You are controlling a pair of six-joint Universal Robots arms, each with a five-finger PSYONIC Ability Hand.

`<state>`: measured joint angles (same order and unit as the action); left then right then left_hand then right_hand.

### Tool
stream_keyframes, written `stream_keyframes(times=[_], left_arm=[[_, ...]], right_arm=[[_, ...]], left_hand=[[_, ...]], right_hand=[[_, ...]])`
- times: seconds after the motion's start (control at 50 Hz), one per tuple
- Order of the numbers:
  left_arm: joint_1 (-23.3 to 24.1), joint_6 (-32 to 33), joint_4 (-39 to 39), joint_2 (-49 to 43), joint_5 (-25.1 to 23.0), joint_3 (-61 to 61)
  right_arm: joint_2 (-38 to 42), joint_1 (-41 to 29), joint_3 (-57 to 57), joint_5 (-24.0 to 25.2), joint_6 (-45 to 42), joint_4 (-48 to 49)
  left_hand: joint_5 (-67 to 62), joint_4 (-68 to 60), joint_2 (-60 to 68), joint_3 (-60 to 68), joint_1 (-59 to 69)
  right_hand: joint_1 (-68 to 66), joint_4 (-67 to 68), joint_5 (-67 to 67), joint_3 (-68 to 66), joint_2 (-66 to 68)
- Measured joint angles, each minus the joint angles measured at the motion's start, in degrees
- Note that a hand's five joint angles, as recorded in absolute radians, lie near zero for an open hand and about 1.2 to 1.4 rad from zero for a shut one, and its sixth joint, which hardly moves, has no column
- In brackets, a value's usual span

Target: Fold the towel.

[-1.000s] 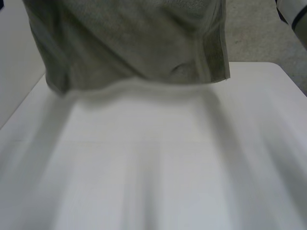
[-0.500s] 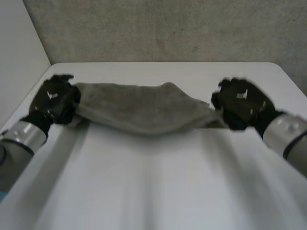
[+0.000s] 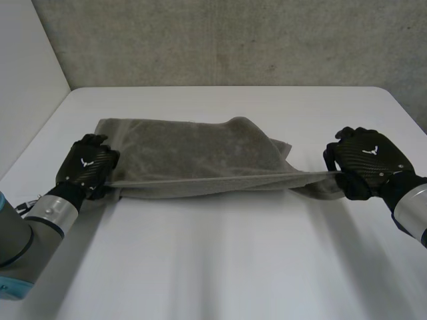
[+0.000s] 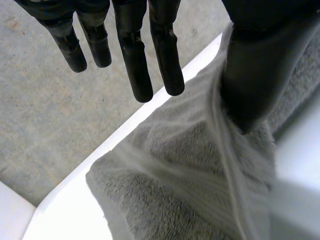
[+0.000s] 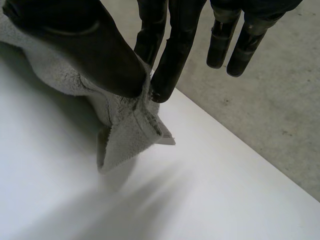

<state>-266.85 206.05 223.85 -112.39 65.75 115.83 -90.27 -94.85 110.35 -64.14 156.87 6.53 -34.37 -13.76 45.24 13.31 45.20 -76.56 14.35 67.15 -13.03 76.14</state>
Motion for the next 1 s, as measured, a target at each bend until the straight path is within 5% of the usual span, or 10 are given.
stream_keyframes(times=[0.12,0.42,0.68,0.86,1.0], left_arm=[[-0.19,2.28,-1.39,0.74,1.74,0.96],[-3.06,1.09,-18.42,20.78,1.12,3.36],[-6.70,-9.92,-32.43,40.23,-5.56,-3.75],[-6.20,-11.72,-33.29,30.51,-4.33,-8.17],[0.09,-11.28,-33.48,11.54,2.35,-20.31]], right_arm=[[-0.10,1.07,-0.27,-0.12,0.68,-0.24],[-4.19,2.89,-7.79,0.73,-0.37,-9.91],[-8.72,2.16,-21.82,1.08,-5.48,-28.71],[3.65,-0.18,-28.46,-2.04,-6.99,-31.00],[19.97,-7.07,-38.08,-12.21,-11.69,-29.82]], left_hand=[[-30.64,0.00,30.82,0.00,29.56],[-31.33,0.00,31.99,0.00,29.57],[-31.97,0.00,32.23,0.00,29.59],[-31.97,0.00,32.25,0.00,29.59],[-31.97,0.00,32.28,0.00,29.60]], right_hand=[[0.00,0.00,0.00,0.00,0.00],[0.00,0.00,0.00,0.00,0.02],[0.00,0.00,0.24,0.00,0.02],[0.00,0.00,0.26,0.00,0.02],[0.00,0.00,0.29,0.00,0.02]])
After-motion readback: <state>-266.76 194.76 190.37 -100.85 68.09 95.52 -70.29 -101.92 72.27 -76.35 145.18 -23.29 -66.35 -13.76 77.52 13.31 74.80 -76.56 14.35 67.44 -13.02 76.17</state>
